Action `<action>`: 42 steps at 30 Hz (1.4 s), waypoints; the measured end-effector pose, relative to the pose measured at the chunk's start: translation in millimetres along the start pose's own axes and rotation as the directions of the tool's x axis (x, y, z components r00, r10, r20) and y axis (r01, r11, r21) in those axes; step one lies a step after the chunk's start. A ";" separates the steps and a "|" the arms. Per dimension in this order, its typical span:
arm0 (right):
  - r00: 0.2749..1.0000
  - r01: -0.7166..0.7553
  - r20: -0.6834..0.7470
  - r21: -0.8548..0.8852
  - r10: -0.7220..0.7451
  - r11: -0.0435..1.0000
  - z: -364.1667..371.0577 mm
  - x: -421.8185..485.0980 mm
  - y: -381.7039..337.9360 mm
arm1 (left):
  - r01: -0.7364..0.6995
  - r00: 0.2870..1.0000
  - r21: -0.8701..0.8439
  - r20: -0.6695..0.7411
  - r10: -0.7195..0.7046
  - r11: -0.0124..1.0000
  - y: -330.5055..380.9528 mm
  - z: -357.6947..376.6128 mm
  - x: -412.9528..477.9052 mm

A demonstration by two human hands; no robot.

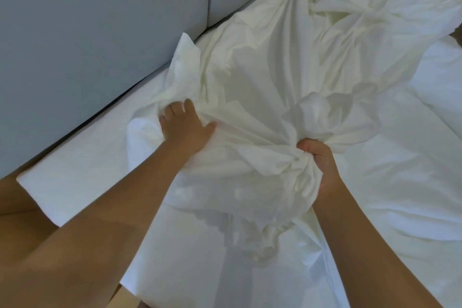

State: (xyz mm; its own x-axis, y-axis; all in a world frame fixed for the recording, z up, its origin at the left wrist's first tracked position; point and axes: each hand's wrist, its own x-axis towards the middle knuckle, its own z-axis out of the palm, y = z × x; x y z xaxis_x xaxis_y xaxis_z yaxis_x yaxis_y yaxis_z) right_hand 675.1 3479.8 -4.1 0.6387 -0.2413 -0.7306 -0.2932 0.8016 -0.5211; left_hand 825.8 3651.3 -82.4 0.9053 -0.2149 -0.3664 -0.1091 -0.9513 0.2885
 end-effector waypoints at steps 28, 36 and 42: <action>0.997 -0.012 -0.076 -0.151 0.000 0.988 -18.6 14.4 35.0 | 0.273 0.958 -0.290 0.173 -0.230 0.917 -59.9 18.9 -189.4; 0.995 -0.066 -0.092 -0.193 0.049 0.979 -30.0 20.4 37.7 | 0.463 0.886 -0.375 0.213 -0.411 0.803 -46.9 35.4 -54.4; 0.986 -0.157 -0.088 -0.183 0.143 0.971 -37.3 23.9 42.1 | 0.355 0.934 -0.560 0.241 -0.264 0.749 -54.5 63.4 -70.5</action>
State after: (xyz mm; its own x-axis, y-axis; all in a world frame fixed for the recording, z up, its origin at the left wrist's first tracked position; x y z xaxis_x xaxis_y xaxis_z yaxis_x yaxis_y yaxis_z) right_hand 651.5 3487.4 -59.9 0.5254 -0.1713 -0.8334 -0.5150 0.7157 -0.4718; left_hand 741.9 3704.2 -128.4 0.7757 -0.0032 -0.6311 0.4699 -0.6646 0.5810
